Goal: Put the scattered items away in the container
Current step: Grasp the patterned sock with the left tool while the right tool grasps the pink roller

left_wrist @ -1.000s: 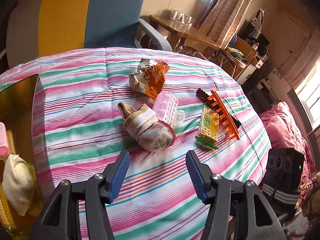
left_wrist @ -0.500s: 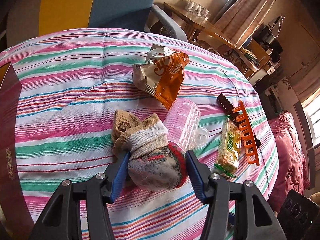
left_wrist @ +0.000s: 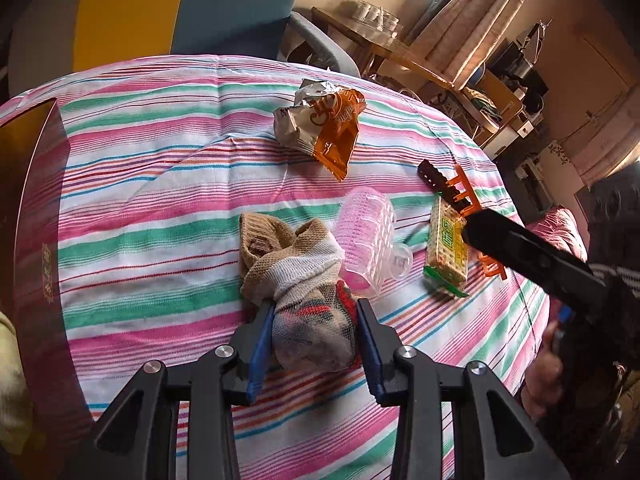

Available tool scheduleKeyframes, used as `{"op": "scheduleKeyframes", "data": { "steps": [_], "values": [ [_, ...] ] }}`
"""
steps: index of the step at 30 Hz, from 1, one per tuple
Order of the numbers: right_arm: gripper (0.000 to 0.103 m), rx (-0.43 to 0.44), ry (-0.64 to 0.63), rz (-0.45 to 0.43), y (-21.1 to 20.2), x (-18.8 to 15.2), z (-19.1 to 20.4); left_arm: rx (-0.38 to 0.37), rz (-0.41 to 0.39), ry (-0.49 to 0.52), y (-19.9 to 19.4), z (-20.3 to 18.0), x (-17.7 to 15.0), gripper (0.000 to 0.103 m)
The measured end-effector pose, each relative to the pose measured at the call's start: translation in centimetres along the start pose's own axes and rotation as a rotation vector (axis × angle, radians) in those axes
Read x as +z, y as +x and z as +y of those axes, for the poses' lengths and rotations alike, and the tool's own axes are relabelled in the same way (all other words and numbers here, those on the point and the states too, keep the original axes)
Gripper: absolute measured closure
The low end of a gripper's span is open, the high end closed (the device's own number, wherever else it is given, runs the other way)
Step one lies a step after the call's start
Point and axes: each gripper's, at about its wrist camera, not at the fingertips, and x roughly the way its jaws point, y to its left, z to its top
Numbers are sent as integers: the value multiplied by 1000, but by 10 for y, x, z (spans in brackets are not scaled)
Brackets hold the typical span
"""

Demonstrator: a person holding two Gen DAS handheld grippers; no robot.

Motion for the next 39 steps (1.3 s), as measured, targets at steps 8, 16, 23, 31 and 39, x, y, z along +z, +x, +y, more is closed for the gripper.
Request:
{"op": "scheduleKeyframes", "data": {
  "steps": [8, 16, 23, 31, 39],
  "values": [
    [20, -40, -192, 221, 51, -1, 27, 1, 6, -5, -13, 3, -21, 64],
    [24, -39, -210, 294, 69, -32, 30, 21, 0, 42, -25, 0, -41, 67],
    [55, -111, -206, 225, 42, -44, 38, 15, 11, 77, -31, -7, -57, 69],
    [53, -60, -153, 211, 21, -50, 35, -3, 21, 56, -42, -3, -70, 71],
    [21, 79, -49, 252, 45, -48, 51, -4, 18, 49, -48, 5, -79, 71]
  ]
}}
